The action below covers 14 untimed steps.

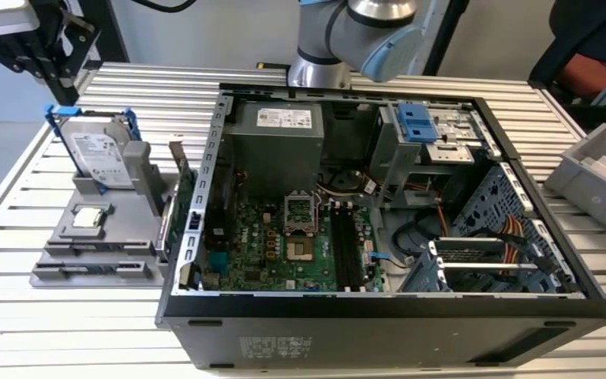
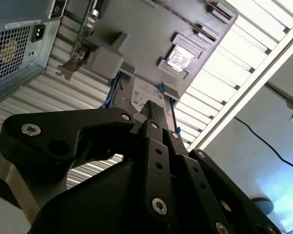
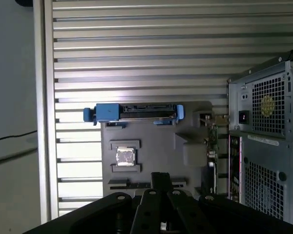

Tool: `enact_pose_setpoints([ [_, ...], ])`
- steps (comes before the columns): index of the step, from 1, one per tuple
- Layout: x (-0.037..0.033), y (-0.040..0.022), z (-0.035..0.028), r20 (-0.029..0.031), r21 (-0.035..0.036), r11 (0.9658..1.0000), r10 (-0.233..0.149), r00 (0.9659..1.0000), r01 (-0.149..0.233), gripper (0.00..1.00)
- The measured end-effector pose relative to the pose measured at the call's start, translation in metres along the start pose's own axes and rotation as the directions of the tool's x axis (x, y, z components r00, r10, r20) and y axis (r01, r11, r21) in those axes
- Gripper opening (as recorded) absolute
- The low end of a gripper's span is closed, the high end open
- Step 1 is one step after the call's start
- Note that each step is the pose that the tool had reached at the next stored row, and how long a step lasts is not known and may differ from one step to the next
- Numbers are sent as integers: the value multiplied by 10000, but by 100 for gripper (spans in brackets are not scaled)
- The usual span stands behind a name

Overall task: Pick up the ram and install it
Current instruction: 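Reach for the ram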

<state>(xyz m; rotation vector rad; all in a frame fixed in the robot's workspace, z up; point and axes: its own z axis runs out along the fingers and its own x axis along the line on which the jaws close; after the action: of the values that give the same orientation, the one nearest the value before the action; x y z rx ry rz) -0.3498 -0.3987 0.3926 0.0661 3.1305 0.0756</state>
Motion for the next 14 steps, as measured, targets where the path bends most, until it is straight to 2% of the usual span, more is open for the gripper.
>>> enact_pose_setpoints([
  [10, 116, -5, -2, -14, 2, 10000, -1, 10000, 1, 0],
  [14, 132, -6, -2, -13, 1, 10000, -5, 10000, 5, 0],
])
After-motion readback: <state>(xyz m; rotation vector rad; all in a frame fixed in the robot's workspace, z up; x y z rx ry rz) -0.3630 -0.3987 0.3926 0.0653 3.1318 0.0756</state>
